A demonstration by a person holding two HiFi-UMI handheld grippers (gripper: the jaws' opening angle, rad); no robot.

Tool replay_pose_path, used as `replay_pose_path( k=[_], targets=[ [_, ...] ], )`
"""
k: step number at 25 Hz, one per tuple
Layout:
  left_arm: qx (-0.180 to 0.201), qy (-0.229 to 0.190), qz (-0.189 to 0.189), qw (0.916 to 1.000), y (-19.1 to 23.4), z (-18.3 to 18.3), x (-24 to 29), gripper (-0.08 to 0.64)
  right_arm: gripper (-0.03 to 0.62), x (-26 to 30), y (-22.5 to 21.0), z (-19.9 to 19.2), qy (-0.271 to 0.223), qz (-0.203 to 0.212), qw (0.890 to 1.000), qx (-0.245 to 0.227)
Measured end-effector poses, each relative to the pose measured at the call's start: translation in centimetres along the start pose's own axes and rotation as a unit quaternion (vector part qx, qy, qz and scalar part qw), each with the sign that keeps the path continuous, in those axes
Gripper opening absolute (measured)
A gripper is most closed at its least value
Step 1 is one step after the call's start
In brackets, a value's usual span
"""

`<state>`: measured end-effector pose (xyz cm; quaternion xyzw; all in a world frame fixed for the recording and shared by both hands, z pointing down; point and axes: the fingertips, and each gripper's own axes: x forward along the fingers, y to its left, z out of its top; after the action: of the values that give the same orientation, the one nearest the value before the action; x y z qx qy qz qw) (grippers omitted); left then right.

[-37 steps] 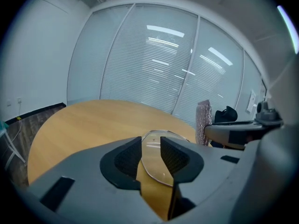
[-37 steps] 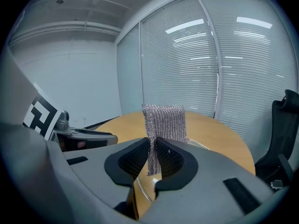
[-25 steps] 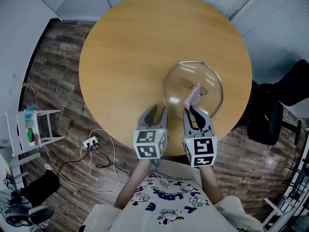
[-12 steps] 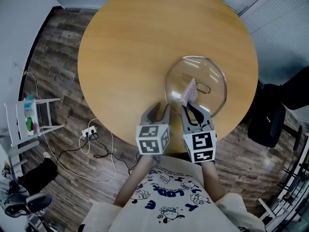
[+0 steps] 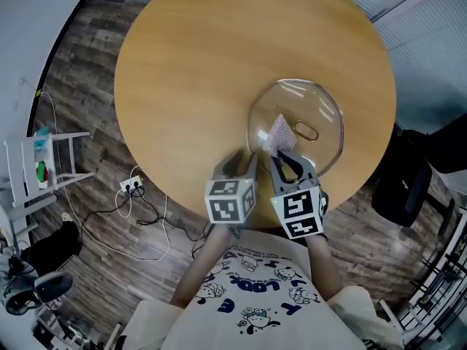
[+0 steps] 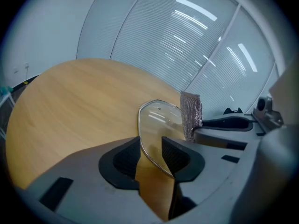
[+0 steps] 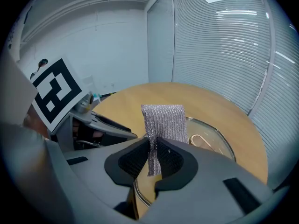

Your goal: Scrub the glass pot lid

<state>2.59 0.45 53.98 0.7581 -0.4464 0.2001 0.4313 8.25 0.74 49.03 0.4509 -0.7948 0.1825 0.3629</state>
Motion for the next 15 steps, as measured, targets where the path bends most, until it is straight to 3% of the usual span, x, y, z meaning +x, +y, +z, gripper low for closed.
replay_pose_path(
  k=[15],
  targets=[
    [-0.024,0.020,0.012,0.9994,0.3,-0.8,1.6,0.127,0.067,2.1,-0.2,-0.7,0.036,0.051,0.998,-0.022]
  ],
)
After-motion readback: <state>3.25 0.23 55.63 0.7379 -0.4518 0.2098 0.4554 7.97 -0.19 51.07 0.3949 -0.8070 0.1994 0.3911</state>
